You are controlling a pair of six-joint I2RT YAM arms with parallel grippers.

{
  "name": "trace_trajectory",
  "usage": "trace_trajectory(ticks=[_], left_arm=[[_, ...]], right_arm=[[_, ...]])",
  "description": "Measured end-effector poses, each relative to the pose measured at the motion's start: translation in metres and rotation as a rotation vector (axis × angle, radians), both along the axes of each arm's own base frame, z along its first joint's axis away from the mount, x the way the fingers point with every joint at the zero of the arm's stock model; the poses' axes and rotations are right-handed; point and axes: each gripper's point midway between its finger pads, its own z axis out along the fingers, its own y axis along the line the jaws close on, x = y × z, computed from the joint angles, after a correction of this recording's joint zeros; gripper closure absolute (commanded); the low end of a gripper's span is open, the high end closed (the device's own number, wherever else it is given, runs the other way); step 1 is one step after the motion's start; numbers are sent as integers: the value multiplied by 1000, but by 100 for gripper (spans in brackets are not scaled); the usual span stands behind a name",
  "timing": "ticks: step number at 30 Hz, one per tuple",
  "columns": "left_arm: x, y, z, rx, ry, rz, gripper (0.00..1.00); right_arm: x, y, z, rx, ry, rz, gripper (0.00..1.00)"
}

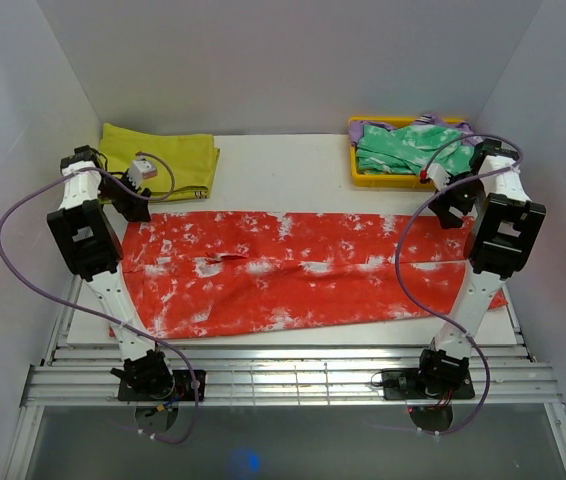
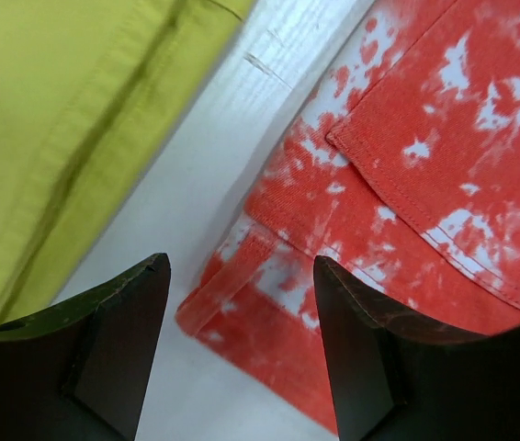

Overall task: Fold and stack the trousers
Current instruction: Fold the trousers

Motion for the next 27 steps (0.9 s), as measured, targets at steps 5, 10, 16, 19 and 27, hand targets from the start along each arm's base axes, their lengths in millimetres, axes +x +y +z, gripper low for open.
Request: trace_trajectory(ticks=[5,10,16,19,27], left_arm=[[-1,-3,-40,-7,57,-52,31],[0,-5,-46,27,32,-121,61],[-8,-10,-46,57,0,-179,78],[-9,-11,-47,75,-19,-195,80],[-9,-10,-46,82,-28,-197,93]], right_arm=[[16,6,-6,36,-32,109,12],[26,7,2,46,-90,185,11],[32,0,-5,37,-106,243,11],[30,-3,-20,34,-82,264,11],[23,-7,-33,38,-37,299,55]])
